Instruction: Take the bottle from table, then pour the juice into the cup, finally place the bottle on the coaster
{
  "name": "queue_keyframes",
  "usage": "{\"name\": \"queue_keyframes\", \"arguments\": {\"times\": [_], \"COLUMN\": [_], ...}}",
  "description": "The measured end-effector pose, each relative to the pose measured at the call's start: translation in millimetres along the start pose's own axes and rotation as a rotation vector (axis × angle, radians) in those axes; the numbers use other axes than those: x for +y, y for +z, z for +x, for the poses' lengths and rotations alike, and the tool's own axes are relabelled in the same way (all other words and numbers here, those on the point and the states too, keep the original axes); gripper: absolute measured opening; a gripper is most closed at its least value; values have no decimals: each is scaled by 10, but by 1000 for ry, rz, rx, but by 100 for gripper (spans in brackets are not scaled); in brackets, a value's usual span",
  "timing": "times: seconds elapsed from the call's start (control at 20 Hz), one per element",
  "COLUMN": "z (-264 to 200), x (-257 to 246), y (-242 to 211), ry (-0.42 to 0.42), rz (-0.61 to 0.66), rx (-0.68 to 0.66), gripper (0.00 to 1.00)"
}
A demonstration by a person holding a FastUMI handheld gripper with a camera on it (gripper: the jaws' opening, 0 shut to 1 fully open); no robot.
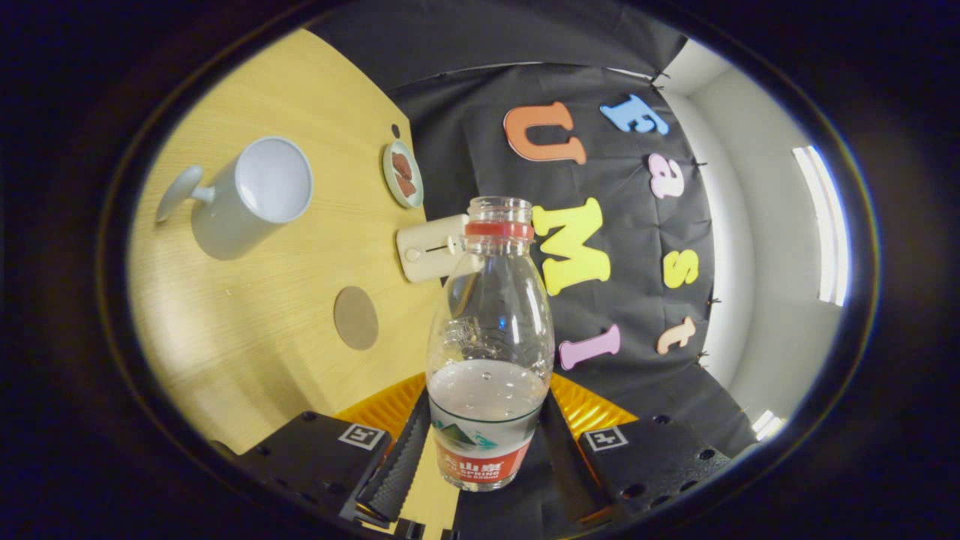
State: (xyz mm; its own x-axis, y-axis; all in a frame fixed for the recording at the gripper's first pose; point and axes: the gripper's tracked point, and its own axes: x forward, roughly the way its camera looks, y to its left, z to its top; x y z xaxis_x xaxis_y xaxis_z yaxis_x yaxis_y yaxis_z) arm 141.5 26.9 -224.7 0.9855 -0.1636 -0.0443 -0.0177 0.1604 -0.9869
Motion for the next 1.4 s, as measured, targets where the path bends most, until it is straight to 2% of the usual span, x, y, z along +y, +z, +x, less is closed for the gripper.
{"name": "queue_keyframes", "arguments": {"times": [0.35, 1.4], "z": [-72, -162], "x": [-94, -192], "y": [86, 344], "ry": [-87, -124], "rz": [-157, -348], "rx": [12, 15], "gripper": [82, 81]}}
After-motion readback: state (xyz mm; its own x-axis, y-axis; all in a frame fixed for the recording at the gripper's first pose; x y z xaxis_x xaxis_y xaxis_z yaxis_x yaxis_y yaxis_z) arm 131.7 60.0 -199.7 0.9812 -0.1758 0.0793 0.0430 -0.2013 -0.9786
